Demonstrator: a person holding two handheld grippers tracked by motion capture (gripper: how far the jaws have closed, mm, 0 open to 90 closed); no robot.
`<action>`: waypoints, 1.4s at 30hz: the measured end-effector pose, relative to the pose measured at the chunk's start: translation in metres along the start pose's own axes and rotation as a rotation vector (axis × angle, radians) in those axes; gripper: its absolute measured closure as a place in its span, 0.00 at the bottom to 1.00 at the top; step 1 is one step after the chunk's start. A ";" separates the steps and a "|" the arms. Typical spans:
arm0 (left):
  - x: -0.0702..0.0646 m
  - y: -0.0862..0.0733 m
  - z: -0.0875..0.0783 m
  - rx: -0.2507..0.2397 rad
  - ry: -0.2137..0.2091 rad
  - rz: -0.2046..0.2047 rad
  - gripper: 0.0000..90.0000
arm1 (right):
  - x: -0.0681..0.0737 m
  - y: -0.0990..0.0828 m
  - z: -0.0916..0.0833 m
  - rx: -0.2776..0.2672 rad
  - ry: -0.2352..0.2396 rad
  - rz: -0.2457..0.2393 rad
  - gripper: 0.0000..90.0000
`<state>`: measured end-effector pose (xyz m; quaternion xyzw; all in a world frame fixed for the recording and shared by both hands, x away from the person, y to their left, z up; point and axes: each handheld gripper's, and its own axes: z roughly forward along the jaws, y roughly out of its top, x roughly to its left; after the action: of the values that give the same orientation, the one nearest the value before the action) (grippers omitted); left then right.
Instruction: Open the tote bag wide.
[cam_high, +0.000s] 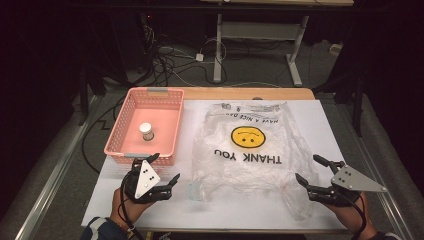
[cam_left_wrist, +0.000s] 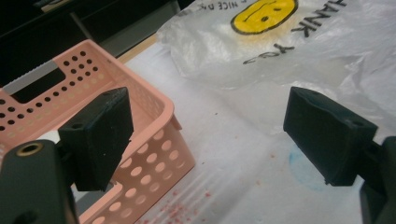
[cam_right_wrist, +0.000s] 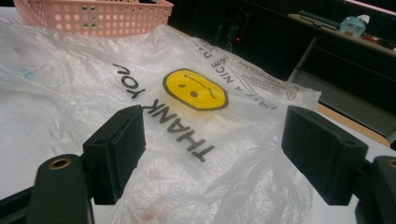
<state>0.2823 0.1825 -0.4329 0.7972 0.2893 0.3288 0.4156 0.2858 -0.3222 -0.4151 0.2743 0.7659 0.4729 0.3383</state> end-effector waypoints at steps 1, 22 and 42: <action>0.000 0.000 0.000 0.000 0.000 0.000 0.17 | 0.000 0.000 0.000 0.002 0.001 0.001 0.25; -0.006 -0.001 0.007 0.046 -0.036 0.035 0.18 | -0.032 0.012 0.042 0.080 -0.092 -0.004 0.37; -0.006 -0.005 0.012 0.055 -0.062 0.037 0.19 | -0.150 0.019 0.204 0.411 -0.166 0.190 0.54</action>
<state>0.2865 0.1750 -0.4440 0.8234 0.2706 0.3034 0.3959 0.5393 -0.3154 -0.4249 0.4461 0.7865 0.3127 0.2910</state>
